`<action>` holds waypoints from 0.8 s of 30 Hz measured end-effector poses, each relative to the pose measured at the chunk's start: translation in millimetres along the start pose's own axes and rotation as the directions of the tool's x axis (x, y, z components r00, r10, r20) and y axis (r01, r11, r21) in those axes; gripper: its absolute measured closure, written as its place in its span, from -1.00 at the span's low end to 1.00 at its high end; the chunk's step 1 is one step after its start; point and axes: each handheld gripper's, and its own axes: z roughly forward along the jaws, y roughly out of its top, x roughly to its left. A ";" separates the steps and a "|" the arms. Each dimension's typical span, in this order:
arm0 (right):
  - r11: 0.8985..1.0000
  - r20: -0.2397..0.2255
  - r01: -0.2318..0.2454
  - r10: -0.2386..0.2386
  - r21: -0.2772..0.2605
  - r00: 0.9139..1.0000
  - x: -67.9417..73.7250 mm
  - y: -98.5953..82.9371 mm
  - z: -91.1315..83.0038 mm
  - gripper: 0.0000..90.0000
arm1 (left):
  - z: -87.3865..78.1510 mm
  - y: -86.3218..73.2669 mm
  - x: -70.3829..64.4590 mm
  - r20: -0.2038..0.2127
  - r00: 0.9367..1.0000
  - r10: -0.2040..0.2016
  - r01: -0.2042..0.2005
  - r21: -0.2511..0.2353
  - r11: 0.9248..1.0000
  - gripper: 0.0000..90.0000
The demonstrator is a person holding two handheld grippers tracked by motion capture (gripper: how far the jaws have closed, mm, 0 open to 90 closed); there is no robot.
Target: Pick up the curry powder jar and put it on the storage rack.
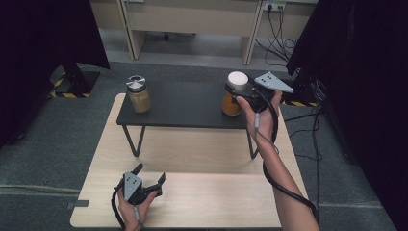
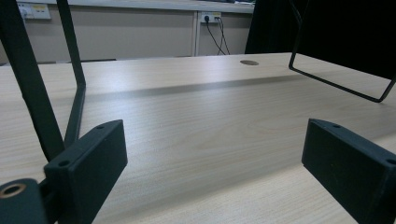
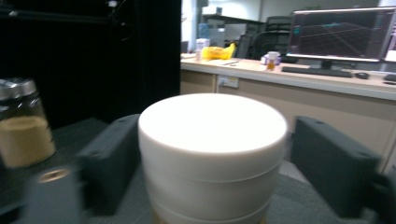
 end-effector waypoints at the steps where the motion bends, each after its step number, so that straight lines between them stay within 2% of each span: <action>1: 1.000 0.033 0.006 -0.006 -0.004 0.999 5.5 -0.7 -1.3 -0.86 | 0.0 0.0 0.0 0.000 1.000 0.000 0.000 0.000 1.000 -0.87; 15: 1.000 0.022 0.004 -0.004 0.010 1.000 10.4 -5.7 -18.9 -0.86 | 0.1 -0.2 -0.4 -0.001 1.000 0.003 -0.003 -0.001 1.000 -0.87; 24: 1.000 0.015 0.003 -0.003 0.001 1.000 13.3 -13.4 -40.5 -0.85 | -0.2 -0.4 -0.7 -0.002 1.000 0.005 -0.005 -0.002 1.000 -0.87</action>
